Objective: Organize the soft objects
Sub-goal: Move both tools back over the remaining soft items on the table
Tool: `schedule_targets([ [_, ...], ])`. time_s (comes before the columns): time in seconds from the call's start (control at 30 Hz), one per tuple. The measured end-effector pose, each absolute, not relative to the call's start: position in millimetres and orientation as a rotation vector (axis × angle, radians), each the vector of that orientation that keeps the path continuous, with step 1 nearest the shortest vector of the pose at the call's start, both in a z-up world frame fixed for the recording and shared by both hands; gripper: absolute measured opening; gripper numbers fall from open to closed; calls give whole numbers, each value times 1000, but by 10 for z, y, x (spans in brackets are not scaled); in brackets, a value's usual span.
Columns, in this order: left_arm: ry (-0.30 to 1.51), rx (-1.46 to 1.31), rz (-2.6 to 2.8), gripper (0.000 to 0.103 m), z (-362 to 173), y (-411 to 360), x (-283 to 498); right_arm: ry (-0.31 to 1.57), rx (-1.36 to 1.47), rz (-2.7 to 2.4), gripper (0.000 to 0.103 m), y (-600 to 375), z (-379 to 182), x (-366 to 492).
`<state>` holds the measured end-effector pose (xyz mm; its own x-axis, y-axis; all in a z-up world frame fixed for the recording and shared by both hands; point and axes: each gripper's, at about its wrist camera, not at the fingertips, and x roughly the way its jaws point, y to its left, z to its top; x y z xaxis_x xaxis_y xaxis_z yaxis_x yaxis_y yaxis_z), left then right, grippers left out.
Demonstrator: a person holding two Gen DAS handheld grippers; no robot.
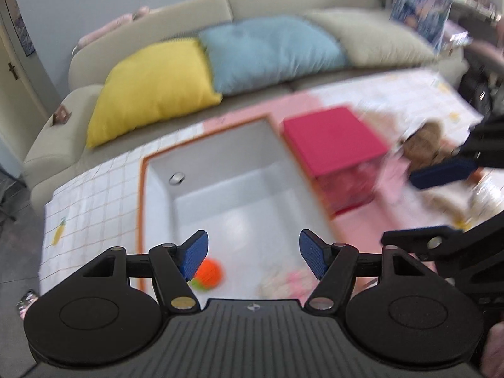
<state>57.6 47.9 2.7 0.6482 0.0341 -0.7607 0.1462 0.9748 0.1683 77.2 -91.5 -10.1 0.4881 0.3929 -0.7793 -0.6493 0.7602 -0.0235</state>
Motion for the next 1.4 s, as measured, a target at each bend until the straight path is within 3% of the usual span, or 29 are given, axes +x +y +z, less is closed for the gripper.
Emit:
schedule_targets([
  [0.43, 754, 44, -274, 76, 76, -241, 378, 715, -76, 280, 56, -2020, -180, 435],
  [0.6, 798, -37, -385, 73, -100, -479, 398, 742, -76, 152, 64, -2353, -299, 378],
  [1.03, 958, -42, -510, 70, -698, -869, 485, 961, -1, -34, 67, -3002, -907, 352],
  [1.4, 1011, 42, -491, 70, -1019, -1107, 805, 990, 68, -73, 69, -3300, -1090, 681],
])
